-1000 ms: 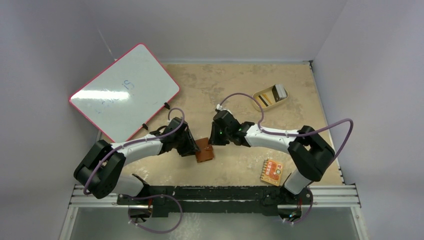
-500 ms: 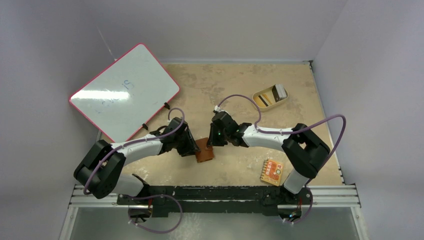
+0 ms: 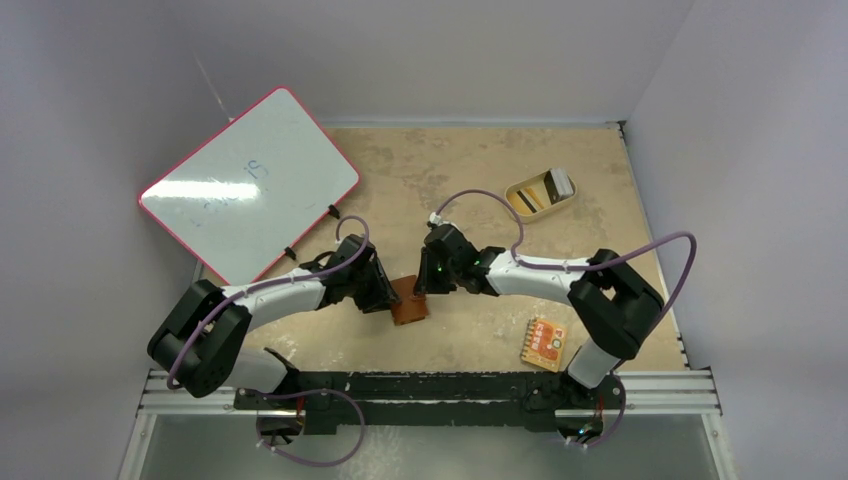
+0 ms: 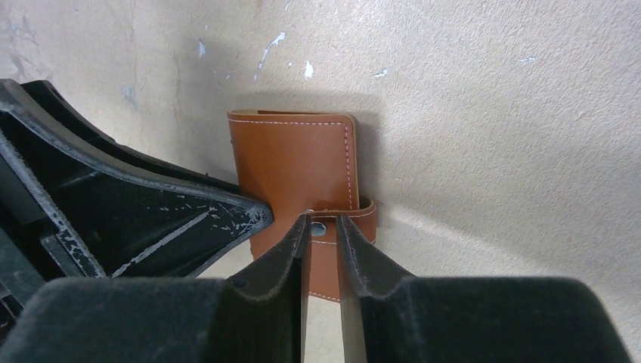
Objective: Put the credit cards into the card holder
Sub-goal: Close the card holder at the center of the board.
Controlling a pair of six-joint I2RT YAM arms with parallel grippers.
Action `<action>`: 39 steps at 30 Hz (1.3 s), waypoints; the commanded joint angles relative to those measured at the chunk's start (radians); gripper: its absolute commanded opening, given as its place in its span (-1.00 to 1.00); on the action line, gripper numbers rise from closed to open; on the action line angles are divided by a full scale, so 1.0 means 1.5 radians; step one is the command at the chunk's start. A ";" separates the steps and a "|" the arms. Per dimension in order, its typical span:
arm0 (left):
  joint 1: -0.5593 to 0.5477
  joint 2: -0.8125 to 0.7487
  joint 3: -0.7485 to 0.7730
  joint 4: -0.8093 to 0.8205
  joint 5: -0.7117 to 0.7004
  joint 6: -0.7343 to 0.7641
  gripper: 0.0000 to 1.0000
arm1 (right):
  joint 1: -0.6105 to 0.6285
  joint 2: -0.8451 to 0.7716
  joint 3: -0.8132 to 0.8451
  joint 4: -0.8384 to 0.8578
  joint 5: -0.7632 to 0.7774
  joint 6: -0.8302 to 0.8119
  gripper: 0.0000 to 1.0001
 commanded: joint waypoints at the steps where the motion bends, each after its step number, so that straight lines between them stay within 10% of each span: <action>1: -0.004 0.007 -0.007 -0.015 -0.021 0.003 -0.31 | 0.003 -0.030 -0.002 -0.003 0.017 -0.005 -0.57; 39: -0.005 0.006 0.001 -0.020 -0.021 0.006 -0.30 | 0.026 0.027 0.006 0.026 -0.011 -0.010 -0.67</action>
